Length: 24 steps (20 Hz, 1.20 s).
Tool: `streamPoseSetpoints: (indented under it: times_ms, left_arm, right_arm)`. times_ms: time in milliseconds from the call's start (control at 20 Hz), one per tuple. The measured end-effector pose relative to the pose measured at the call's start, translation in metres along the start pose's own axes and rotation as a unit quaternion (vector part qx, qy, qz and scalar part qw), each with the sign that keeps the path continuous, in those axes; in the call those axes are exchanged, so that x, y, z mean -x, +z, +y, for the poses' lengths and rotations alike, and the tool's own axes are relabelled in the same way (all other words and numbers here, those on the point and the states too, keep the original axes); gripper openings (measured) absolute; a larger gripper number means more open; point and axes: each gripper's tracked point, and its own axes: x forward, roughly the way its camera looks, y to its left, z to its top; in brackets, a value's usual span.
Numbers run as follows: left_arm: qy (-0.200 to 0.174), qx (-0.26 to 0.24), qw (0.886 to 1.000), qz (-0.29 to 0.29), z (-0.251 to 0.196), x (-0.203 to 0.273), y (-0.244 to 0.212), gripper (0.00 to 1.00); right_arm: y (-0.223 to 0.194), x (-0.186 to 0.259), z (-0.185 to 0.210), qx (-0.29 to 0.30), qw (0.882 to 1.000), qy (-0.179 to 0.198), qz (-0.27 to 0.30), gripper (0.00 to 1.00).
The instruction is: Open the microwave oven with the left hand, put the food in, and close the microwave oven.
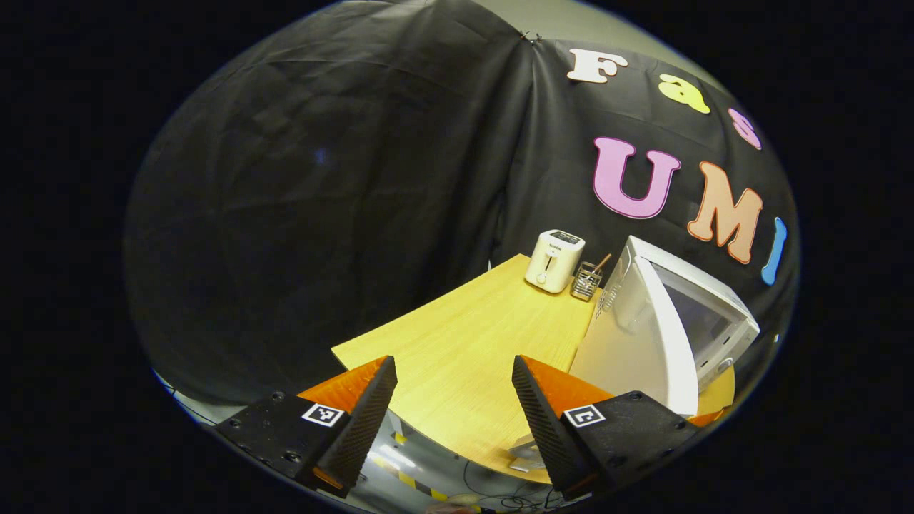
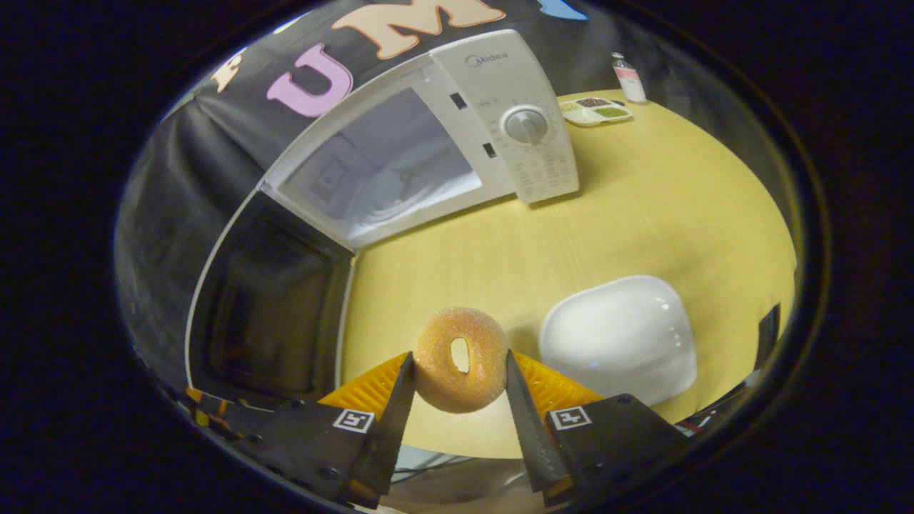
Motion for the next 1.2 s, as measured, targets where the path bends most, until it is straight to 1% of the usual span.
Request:
streamPoseSetpoints:
  times_ms: [100,150,250,300,350,400,450,500,550,700,800,900,1000,1100,1150,1200]
  left_arm:
    - [-0.001,-0.002,1.000,0.003,0.002,-0.005,-0.002,0.96]
    - [-0.002,-0.004,1.000,0.005,0.003,-0.005,-0.002,0.96]
    - [-0.005,-0.008,1.000,0.007,0.003,-0.007,-0.002,0.96]
    - [-0.006,-0.010,1.000,0.010,0.004,-0.007,-0.003,0.96]
    - [-0.008,-0.010,1.000,0.011,0.004,-0.008,-0.004,0.96]
    - [-0.009,-0.011,1.000,0.013,0.003,-0.009,-0.005,0.96]
    - [-0.010,-0.011,1.000,0.016,0.003,-0.009,-0.005,0.96]
    - [-0.012,-0.013,1.000,0.018,0.003,-0.010,-0.006,0.96]
    - [-0.012,-0.015,1.000,0.019,0.003,-0.009,-0.006,0.96]
    - [-0.014,-0.021,0.999,0.023,0.006,-0.010,-0.009,0.96]
    - [-0.012,-0.025,0.999,0.032,0.010,-0.012,-0.015,0.96]
    - [-0.010,-0.025,0.999,0.042,0.013,-0.012,-0.021,0.96]
    - [-0.007,-0.021,0.999,0.048,0.016,-0.013,-0.023,0.96]
    - [-0.002,-0.019,0.998,0.053,0.020,-0.014,-0.027,0.96]
    - [-0.001,-0.018,0.998,0.054,0.020,-0.014,-0.028,0.96]
    - [-0.001,-0.018,0.998,0.057,0.021,-0.014,-0.030,0.96]
  right_arm:
    - [0.010,-0.009,0.026,-0.029,0.999,0.029,-0.017,0.68]
    - [0.016,-0.015,0.040,-0.043,0.998,0.044,-0.028,0.74]
    - [0.032,-0.028,0.063,-0.073,0.994,0.066,-0.053,0.74]
    - [0.040,-0.035,0.072,-0.085,0.991,0.072,-0.068,0.67]
    - [0.050,-0.044,0.080,-0.097,0.989,0.077,-0.084,0.67]
    - [0.059,-0.053,0.088,-0.112,0.986,0.076,-0.100,0.74]
    - [0.070,-0.064,0.094,-0.127,0.982,0.077,-0.117,0.74]
    - [0.080,-0.076,0.097,-0.140,0.978,0.072,-0.135,0.74]
    - [0.092,-0.088,0.098,-0.152,0.975,0.063,-0.151,0.67]
    - [0.113,-0.120,0.100,-0.188,0.966,0.041,-0.174,0.67]
    - [0.129,-0.140,0.100,-0.208,0.958,0.028,-0.198,0.67]
    - [0.144,-0.154,0.101,-0.215,0.951,0.014,-0.220,0.67]
    - [0.158,-0.164,0.099,-0.210,0.947,-0.005,-0.244,0.67]
    - [0.167,-0.175,0.097,-0.212,0.943,-0.025,-0.254,0.66]
    - [0.171,-0.182,0.097,-0.216,0.942,-0.030,-0.256,0.67]
    - [0.172,-0.189,0.095,-0.218,0.941,-0.037,-0.256,0.75]
